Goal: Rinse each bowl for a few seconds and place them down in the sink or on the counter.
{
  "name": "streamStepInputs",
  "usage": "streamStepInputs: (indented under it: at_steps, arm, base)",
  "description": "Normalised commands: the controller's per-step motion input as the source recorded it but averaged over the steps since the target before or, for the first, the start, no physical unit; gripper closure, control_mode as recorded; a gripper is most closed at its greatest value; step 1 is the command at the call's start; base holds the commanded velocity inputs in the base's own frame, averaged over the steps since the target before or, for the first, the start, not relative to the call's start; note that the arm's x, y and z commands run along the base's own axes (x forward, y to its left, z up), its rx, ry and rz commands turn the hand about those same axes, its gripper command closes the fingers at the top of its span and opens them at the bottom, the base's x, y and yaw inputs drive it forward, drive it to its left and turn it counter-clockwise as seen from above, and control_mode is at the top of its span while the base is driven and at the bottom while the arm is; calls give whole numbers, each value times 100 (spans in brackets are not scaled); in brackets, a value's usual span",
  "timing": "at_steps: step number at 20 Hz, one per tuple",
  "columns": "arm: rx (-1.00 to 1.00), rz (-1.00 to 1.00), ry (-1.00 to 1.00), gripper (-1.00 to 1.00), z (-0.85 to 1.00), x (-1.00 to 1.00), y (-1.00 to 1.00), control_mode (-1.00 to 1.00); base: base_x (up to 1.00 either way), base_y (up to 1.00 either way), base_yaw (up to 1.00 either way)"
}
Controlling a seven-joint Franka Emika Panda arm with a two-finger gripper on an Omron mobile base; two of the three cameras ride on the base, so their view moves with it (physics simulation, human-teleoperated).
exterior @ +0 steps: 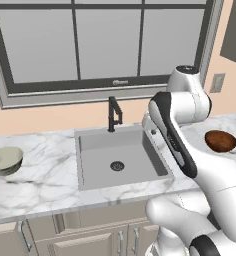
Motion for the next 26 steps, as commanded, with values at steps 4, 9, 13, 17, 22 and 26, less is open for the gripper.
streamStepInputs:
  at_steps: [4,9,13,17,22,26]
  arm:
    - [0,0,-10,-100,-19,0,0,-100]
    - [0,-1,-9,-100,-15,8,0,-100]
    - [0,0,-13,-100,-8,11,0,-100]
    - [0,0,-15,-100,0,23,0,-100]
    - [0,0,-11,-100,0,32,0,-100]
    - [0,0,-6,-100,1,37,-9,-100]
  base:
    - [0,0,0]
    - [0,0,0]
    - [0,0,0]
    - [0,0,0]
    - [0,0,0]
    - [0,0,0]
